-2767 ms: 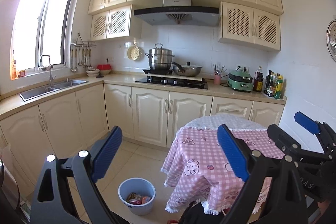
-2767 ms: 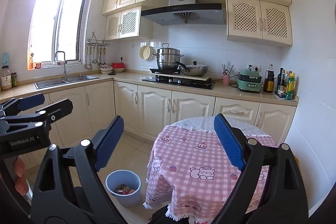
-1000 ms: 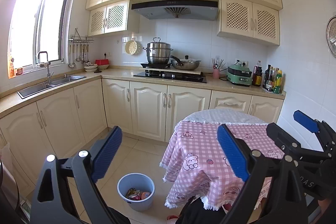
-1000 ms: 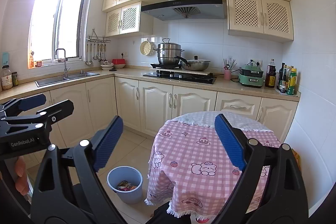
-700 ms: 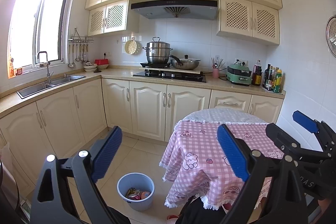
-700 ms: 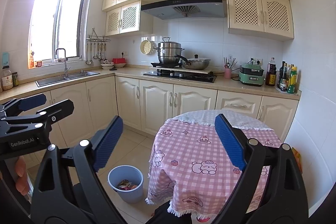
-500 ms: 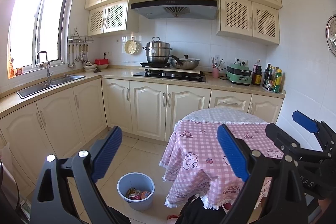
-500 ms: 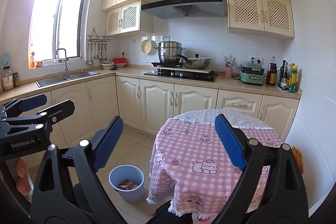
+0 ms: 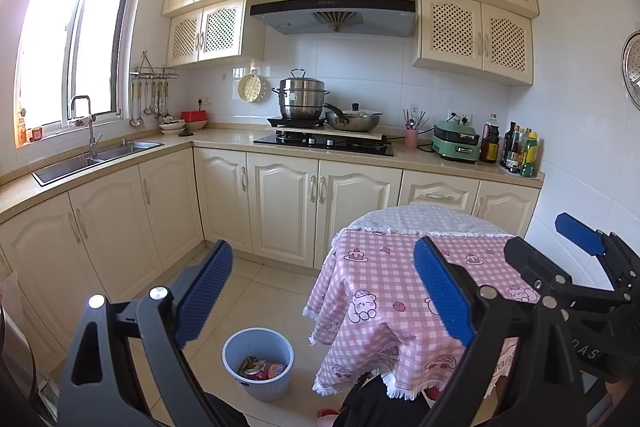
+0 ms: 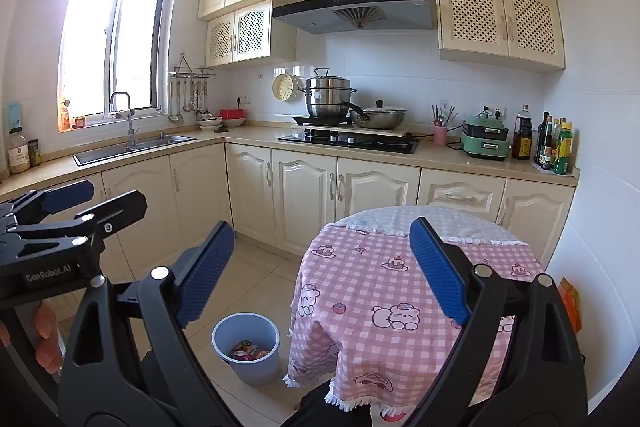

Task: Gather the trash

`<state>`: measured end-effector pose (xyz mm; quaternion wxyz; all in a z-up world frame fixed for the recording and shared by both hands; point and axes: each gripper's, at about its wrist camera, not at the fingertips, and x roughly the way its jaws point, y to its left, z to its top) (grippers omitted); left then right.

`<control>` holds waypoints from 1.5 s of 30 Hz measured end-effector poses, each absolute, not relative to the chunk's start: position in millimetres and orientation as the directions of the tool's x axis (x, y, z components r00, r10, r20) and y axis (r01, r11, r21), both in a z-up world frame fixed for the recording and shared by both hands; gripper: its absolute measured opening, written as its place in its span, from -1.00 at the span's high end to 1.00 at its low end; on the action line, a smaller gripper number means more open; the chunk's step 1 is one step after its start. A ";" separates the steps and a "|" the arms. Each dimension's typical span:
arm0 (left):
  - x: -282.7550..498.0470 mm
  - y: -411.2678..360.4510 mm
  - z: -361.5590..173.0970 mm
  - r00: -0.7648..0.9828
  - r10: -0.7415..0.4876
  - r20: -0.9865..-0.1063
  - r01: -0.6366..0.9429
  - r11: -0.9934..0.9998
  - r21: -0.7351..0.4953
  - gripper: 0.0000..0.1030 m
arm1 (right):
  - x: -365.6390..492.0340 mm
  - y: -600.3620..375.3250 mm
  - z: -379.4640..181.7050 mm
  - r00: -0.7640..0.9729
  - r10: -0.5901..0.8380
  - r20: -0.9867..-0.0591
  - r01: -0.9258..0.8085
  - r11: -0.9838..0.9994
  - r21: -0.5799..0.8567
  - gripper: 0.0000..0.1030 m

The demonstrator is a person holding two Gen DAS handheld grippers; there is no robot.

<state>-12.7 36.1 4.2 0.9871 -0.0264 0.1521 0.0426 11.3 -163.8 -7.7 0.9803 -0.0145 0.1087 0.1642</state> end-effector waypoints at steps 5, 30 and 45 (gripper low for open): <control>-12.5 34.3 2.8 0.950 0.077 -0.304 -0.093 0.995 -0.039 -0.75 | 11.6 -165.0 -8.6 0.920 0.323 -0.221 -0.330 0.944 0.007 -0.71; -6.5 30.4 -2.4 0.942 0.082 -0.326 -0.101 0.994 -0.040 -0.75 | 17.1 -167.0 -10.5 0.914 0.330 -0.234 -0.338 0.941 0.008 -0.72; 12.9 30.3 -11.6 0.928 0.100 -0.360 -0.116 0.993 -0.025 -0.75 | 37.0 -175.6 -17.2 0.908 0.330 -0.259 -0.333 0.942 0.031 -0.74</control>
